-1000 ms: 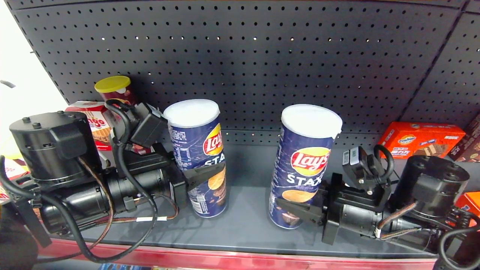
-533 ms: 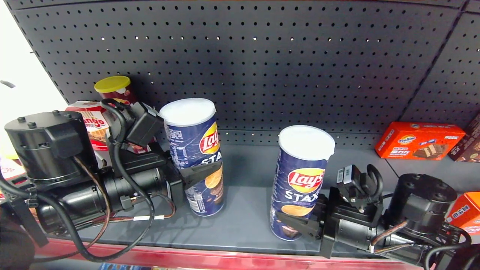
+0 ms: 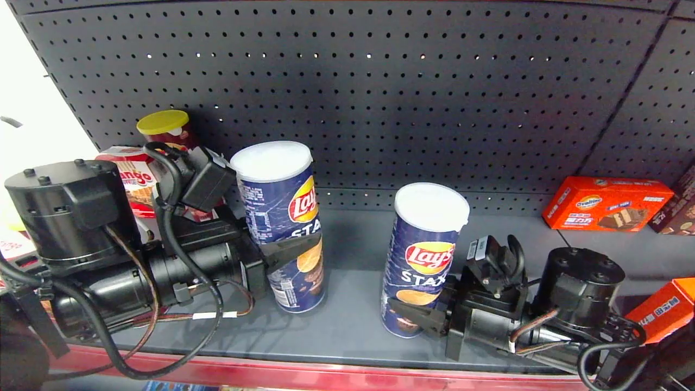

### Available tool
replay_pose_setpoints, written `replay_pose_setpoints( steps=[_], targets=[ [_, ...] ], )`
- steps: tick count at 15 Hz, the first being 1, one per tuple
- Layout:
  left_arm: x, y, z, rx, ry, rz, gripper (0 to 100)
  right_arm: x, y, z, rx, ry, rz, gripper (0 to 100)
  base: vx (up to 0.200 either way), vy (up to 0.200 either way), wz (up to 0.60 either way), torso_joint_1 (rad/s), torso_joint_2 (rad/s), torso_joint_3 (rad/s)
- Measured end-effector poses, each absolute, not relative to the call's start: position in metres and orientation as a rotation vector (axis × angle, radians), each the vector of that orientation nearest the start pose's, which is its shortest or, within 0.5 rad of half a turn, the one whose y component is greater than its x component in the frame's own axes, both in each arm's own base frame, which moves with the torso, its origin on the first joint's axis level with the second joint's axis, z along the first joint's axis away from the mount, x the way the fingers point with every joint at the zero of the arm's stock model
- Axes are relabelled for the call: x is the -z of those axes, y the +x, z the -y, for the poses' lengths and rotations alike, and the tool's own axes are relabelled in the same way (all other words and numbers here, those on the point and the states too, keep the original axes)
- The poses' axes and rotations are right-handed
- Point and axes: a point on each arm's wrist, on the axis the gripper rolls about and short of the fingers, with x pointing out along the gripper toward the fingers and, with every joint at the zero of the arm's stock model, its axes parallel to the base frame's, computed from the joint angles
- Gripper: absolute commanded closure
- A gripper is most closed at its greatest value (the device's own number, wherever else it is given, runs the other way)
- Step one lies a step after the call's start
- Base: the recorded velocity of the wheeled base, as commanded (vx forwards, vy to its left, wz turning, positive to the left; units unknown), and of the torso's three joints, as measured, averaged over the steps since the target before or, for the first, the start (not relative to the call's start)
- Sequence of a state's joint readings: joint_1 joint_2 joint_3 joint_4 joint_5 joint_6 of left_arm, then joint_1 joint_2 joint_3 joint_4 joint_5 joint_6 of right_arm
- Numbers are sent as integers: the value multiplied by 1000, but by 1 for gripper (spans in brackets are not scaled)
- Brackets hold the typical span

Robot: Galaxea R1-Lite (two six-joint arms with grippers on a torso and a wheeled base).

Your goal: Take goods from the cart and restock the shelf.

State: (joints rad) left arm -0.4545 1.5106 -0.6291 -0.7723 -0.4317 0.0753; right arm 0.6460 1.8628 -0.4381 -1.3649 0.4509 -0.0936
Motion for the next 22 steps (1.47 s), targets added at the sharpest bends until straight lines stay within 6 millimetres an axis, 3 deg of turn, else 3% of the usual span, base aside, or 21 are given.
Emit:
replay_pose_setpoints(
  steps=[1,8,16,19,22],
  targets=[
    [-202,222,119,889,72,-79,100,-119,223,-181,-1099,-93,-12,0,0,0,0,0,0,0],
    [-199,221,118,888,71,-90,100,-131,211,-162,-1036,-92,16,0,0,0,0,0,0,0],
    [-196,208,112,887,71,-95,100,-186,135,-77,-851,-87,147,0,0,0,0,0,0,0],
    [-199,205,110,887,71,-85,100,-193,99,-41,-611,-88,141,0,0,0,0,0,0,0],
    [-201,204,110,886,72,-77,100,-184,57,-19,-400,-80,166,0,0,0,0,0,0,0]
  ],
)
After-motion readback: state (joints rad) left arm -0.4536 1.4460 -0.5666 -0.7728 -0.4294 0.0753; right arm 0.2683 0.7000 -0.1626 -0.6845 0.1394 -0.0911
